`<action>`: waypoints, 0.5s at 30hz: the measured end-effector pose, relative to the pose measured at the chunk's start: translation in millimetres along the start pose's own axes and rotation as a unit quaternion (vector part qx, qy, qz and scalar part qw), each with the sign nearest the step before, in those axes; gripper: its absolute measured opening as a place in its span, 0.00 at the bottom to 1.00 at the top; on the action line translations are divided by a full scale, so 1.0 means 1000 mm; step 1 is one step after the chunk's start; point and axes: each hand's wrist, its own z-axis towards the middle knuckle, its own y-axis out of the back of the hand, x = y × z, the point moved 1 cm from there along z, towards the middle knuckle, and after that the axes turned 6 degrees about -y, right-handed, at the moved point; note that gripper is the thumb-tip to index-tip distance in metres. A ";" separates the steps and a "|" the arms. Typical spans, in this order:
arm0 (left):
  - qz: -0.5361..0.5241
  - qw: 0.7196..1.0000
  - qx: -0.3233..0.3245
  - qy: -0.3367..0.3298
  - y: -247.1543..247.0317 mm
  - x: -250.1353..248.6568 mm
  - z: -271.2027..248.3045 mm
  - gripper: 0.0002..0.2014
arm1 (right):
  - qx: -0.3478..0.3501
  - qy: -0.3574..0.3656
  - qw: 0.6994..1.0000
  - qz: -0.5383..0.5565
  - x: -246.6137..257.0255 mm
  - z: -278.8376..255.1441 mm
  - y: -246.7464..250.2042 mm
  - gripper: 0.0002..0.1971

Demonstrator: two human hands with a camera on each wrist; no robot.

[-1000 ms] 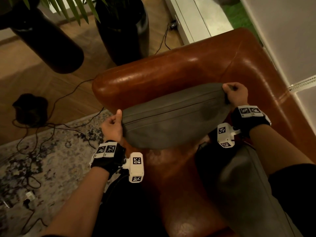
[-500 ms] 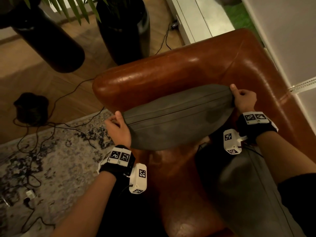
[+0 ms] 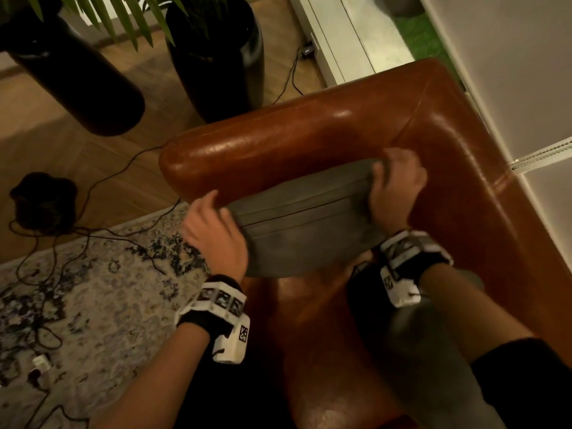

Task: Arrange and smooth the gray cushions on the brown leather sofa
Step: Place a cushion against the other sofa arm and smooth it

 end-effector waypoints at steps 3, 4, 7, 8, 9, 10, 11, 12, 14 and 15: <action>0.001 0.968 0.160 -0.193 -0.018 -0.042 -0.015 0.24 | 0.149 0.326 0.933 -0.017 0.050 -0.067 -0.032 0.24; 0.016 0.954 0.215 -0.210 -0.026 -0.050 -0.019 0.26 | 0.182 0.387 0.902 -0.055 0.060 -0.085 -0.042 0.26; 0.085 0.934 0.286 -0.198 -0.041 -0.035 -0.019 0.30 | 0.220 0.423 0.868 -0.139 0.057 -0.088 -0.059 0.27; 0.124 0.931 0.279 -0.200 -0.042 -0.023 -0.016 0.30 | 0.216 0.411 0.873 -0.148 0.050 -0.077 -0.058 0.26; 0.165 0.928 0.267 -0.199 -0.040 -0.010 -0.013 0.30 | 0.214 0.385 0.884 -0.154 0.040 -0.063 -0.055 0.26; 0.197 0.928 0.256 -0.188 -0.037 0.002 -0.008 0.30 | 0.209 0.348 0.900 -0.158 0.026 -0.047 -0.050 0.26; 0.212 0.931 0.247 -0.165 -0.032 0.013 -0.005 0.29 | 0.208 0.300 0.916 -0.166 0.010 -0.029 -0.043 0.27; 0.208 0.940 0.232 -0.140 -0.027 0.024 -0.003 0.28 | 0.204 0.249 0.930 -0.176 -0.008 -0.012 -0.034 0.28; 0.130 0.968 0.200 -0.071 -0.014 0.039 -0.004 0.27 | 0.172 0.146 0.958 -0.179 -0.042 0.014 -0.016 0.29; 0.055 0.979 0.195 -0.012 -0.008 0.044 -0.006 0.30 | 0.159 0.090 0.971 -0.151 -0.053 0.022 -0.008 0.27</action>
